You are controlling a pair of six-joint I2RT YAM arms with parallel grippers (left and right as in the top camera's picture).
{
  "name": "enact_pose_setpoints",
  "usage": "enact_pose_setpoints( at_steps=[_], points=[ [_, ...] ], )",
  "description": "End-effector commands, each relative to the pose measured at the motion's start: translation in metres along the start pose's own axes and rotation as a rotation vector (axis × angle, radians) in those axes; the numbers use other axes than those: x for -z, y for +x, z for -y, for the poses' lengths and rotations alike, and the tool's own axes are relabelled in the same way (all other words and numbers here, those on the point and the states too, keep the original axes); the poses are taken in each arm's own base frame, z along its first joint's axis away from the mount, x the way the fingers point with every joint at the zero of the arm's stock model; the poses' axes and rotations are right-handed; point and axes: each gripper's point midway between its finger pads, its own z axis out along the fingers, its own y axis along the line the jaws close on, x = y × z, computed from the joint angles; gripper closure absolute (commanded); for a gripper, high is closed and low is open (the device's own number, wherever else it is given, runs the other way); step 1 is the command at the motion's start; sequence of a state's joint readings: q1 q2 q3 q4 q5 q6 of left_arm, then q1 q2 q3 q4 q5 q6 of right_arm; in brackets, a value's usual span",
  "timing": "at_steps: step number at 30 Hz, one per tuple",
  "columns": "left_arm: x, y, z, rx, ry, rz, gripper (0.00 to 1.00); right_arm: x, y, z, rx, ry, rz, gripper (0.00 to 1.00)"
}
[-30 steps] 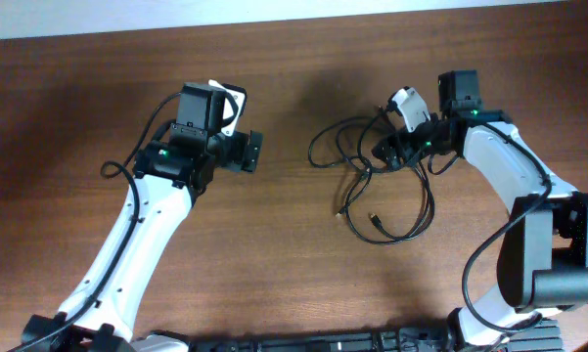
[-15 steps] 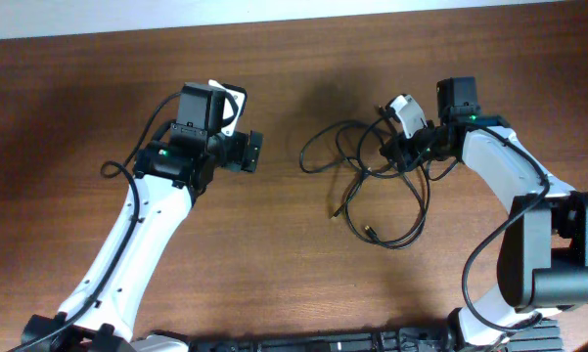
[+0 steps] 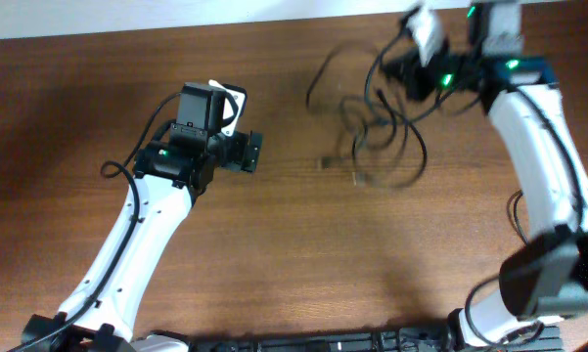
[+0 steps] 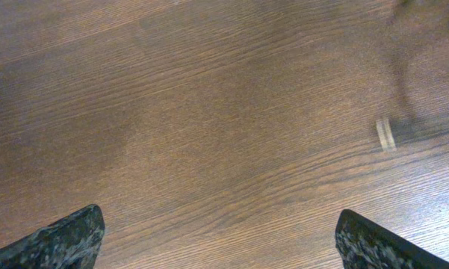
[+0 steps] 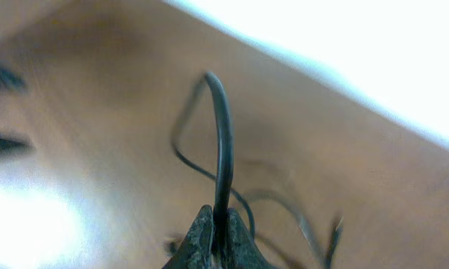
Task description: Untangle cables
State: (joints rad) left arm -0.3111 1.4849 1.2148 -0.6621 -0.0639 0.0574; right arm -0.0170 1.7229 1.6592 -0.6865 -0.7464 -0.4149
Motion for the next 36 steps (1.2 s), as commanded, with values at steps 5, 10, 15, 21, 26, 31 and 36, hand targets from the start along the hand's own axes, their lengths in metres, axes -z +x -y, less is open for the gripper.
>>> enact_pose_setpoints(
  at_steps=[5, 10, 15, 21, 26, 31, 36],
  points=[
    [0.004, -0.003, 0.000, -0.012, -0.001, 0.013, 0.01, 0.157, -0.202, -0.083, 0.428, 0.121, 0.462, 0.96],
    [0.004, -0.003, 0.000, -0.012, -0.001, 0.013, 0.01, 0.206, -0.240, -0.115, 0.499, 0.161, 0.578, 0.96],
    [0.004, -0.004, 0.000, -0.013, -0.001, 0.014, 0.01, 0.212, -0.239, -0.116, 0.484, 0.191, 0.568, 0.96],
    [0.004, -0.003, 0.000, -0.012, -0.001, 0.013, 0.01, 0.198, -0.225, -0.093, 0.371, 0.232, 0.499, 0.96],
    [0.004, -0.003, 0.000, -0.012, -0.001, 0.013, 0.01, 0.201, -0.226, -0.096, 0.360, 0.228, 0.508, 0.96],
    [0.004, -0.003, 0.000, -0.012, -0.001, 0.013, 0.01, 0.202, -0.227, -0.097, 0.344, 0.220, 0.514, 0.96],
    [0.005, -0.023, 0.002, -0.007, 0.013, 0.093, 0.01, 0.202, -0.229, -0.098, 0.315, 0.208, 0.525, 0.96]
  ],
)
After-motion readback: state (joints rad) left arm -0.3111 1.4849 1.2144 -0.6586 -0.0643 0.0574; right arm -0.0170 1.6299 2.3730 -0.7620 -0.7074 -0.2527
